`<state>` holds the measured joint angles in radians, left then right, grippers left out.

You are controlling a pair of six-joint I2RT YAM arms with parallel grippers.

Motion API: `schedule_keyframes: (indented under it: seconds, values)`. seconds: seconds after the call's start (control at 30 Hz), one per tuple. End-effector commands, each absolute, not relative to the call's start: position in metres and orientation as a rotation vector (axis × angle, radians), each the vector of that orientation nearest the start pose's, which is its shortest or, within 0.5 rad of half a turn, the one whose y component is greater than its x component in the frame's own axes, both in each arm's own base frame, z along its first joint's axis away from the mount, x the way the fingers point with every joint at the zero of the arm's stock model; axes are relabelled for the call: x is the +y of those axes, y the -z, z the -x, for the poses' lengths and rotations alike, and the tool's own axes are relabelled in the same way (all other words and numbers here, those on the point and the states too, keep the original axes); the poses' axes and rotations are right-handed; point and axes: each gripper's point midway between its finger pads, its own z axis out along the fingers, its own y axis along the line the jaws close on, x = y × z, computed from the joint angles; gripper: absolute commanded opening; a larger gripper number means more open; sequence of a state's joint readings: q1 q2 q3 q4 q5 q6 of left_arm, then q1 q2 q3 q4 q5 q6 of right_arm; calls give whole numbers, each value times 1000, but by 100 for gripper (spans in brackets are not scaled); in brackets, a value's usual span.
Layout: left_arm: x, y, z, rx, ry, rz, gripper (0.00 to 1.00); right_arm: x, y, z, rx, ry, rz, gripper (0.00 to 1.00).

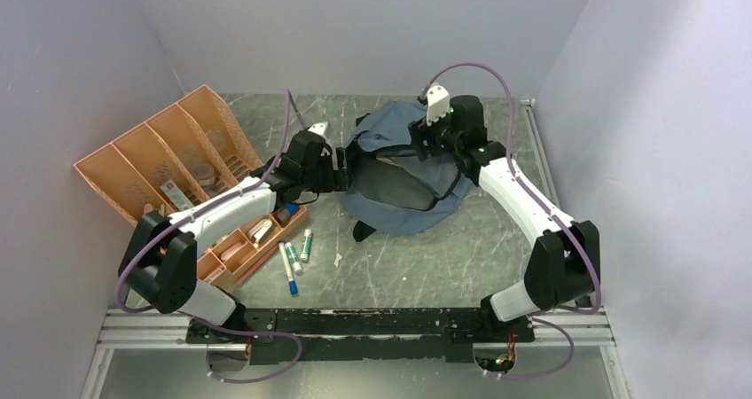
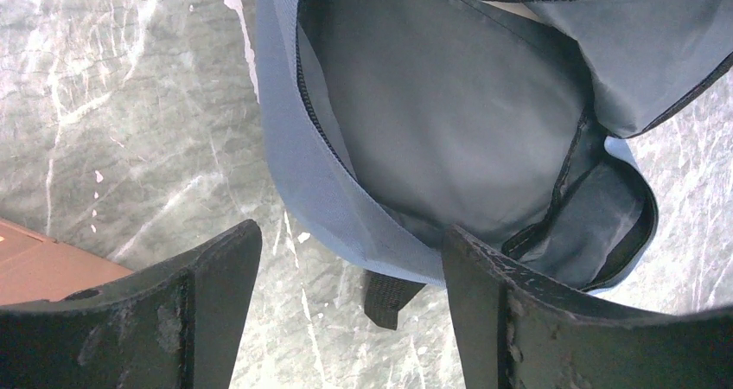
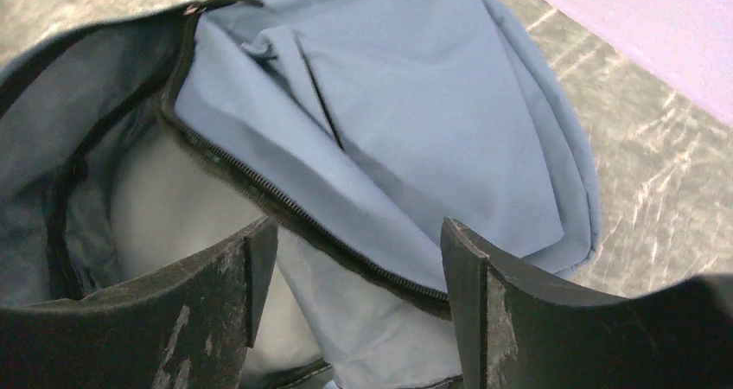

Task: Pack the student bag
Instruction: Adjust the student bag at the center of the board.

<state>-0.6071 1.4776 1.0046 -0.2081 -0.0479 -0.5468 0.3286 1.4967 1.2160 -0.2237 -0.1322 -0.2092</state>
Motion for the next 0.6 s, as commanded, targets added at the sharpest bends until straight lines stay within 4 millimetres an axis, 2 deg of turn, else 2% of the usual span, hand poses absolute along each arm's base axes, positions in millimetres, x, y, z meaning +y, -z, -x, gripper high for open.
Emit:
schedule_keyframes:
  seconds: [0.0, 0.13, 0.33, 0.57]
  values:
    - [-253, -140, -328, 2306, 594, -58, 80, 171, -227, -412, 1774, -207, 870, 72]
    - [-253, -138, -327, 2311, 594, -60, 80, 183, -225, -399, 1763, -280, 1005, 73]
    - [-254, -139, -327, 2316, 591, -68, 80, 187, -217, -404, 1782, -289, 1079, 74]
    - [-253, -138, -325, 2315, 602, -54, 80, 196, -207, -399, 1806, -341, 1173, 69]
